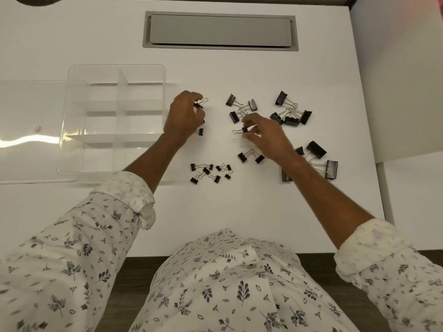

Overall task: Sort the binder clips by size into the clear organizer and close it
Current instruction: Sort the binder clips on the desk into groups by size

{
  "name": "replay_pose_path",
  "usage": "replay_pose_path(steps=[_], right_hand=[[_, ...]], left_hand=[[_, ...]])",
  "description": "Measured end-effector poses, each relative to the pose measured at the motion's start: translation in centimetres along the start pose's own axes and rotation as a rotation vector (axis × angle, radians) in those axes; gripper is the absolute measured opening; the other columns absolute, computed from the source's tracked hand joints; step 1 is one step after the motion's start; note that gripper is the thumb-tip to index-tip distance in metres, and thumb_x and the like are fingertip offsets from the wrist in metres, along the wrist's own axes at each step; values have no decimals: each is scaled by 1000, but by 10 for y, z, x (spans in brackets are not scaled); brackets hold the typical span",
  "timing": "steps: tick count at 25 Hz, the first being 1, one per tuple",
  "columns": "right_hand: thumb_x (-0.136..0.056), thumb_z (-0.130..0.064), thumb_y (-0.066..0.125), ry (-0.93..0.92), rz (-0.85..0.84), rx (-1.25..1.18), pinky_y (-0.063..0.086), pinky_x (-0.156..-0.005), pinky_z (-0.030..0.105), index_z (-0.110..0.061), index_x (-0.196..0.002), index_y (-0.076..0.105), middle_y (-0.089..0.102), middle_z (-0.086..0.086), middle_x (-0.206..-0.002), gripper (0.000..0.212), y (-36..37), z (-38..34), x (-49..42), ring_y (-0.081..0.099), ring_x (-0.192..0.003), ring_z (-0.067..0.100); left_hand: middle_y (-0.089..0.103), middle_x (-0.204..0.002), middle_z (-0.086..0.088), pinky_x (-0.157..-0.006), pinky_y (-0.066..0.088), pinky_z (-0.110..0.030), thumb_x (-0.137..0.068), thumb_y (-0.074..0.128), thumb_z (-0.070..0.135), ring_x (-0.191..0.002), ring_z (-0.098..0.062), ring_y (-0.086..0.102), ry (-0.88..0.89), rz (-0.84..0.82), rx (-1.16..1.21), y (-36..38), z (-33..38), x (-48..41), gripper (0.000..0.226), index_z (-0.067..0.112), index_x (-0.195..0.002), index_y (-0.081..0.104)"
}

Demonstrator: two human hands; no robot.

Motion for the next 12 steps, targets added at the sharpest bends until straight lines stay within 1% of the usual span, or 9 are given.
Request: replay_pose_path(steps=[2, 3, 6, 9, 12], right_hand=[[-92, -12, 71, 54, -34, 31, 57, -90, 39, -16, -126, 59, 70, 0, -116, 36, -14, 21, 8, 69, -89, 13], [-93, -10, 69, 81, -60, 49, 56, -90, 39, -18, -127, 59, 70, -1, -116, 37, -17, 30, 12, 68, -90, 13], [-95, -4, 64, 118, -109, 86, 55, -92, 38, -20, -131, 56, 70, 0, -120, 40, -18, 44, 28, 67, -95, 12], [-95, -3, 63, 113, -116, 131, 56, -92, 38, -26, -133, 52, 70, -1, -124, 46, -12, 46, 35, 69, -100, 14], [-95, -5, 64, 130, -95, 163, 56, -90, 39, -29, -135, 48, 69, -4, -126, 49, -8, 46, 36, 69, -101, 15]], left_hand=[[68, -118, -9, -97, 54, -41, -86, 62, 13, -106, -23, 65, 130, -15, 70, 7, 24, 12, 41, 9, -126, 67], [69, -118, -7, -96, 55, -41, -86, 63, 13, -104, -21, 66, 181, -53, 95, 14, 35, 18, 42, 10, -128, 65], [69, -118, -5, -96, 56, -37, -89, 64, 12, -105, -18, 66, 274, -238, 128, 45, 63, 40, 49, 13, -137, 58], [67, -121, -1, -98, 55, -37, -90, 64, 12, -107, -16, 64, 303, -361, 117, 70, 75, 63, 56, 19, -144, 51], [63, -124, 2, -98, 54, -37, -91, 64, 13, -107, -14, 62, 290, -386, 130, 81, 75, 74, 60, 25, -147, 46]])
Point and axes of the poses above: each hand's wrist, its own x-axis away from the middle knuckle, its own y-axis out of the palm, z = x × y, the point moved 10 cm from there along -x, towards the middle knuckle
